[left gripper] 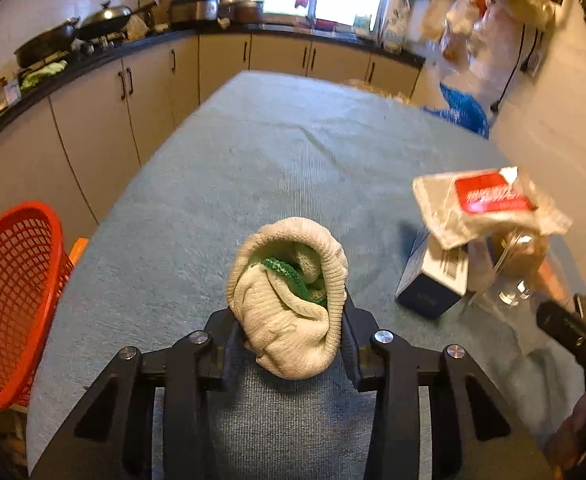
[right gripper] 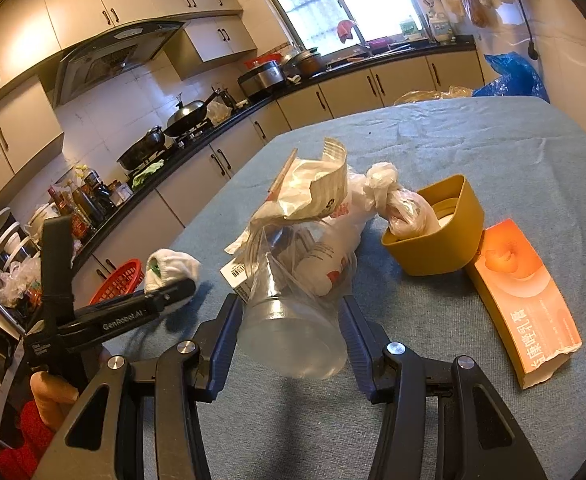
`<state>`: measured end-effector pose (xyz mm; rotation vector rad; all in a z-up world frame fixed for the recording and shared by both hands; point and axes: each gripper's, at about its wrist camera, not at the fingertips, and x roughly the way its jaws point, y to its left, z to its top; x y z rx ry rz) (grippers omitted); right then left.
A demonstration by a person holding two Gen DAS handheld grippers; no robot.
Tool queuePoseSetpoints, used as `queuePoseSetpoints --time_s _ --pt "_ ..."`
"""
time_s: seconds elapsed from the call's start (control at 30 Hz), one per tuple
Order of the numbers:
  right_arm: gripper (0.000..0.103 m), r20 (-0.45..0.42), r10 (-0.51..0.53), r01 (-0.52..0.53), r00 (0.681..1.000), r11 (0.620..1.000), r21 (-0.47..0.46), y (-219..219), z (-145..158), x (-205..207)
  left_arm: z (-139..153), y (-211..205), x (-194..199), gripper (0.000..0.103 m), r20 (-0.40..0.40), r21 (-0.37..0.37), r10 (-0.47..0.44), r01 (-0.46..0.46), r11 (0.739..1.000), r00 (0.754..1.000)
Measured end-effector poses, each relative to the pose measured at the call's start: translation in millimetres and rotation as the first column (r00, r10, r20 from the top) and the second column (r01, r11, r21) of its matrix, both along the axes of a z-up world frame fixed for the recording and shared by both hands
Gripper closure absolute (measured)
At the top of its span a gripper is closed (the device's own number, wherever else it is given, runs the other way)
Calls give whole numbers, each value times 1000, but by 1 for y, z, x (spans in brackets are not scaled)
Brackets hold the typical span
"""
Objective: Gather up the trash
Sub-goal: 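Grasp the clear plastic cup with the right tool while the left tool holds the cloth bundle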
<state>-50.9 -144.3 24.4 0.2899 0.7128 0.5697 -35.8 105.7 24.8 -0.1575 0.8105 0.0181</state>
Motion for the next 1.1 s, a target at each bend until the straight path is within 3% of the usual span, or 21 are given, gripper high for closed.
queuePoseSetpoints --time_s 0.27,0.5,0.8,1.1 --pt "49 75 38 -39 996 999 10 3 8 -12 26 -21 -34 64 189 111 41 -63 992 981" --pt "49 88 59 -62 994 998 32 3 10 -14 21 -31 -39 64 170 148 34 -60 987 985" --pt "50 104 70 -70 992 998 -5 10 14 -27 26 -31 -51 64 164 144 16 -40 989 986" --pt "50 82 68 -72 994 996 50 8 22 -39 29 -28 -63 64 162 141 7 -30 990 987"
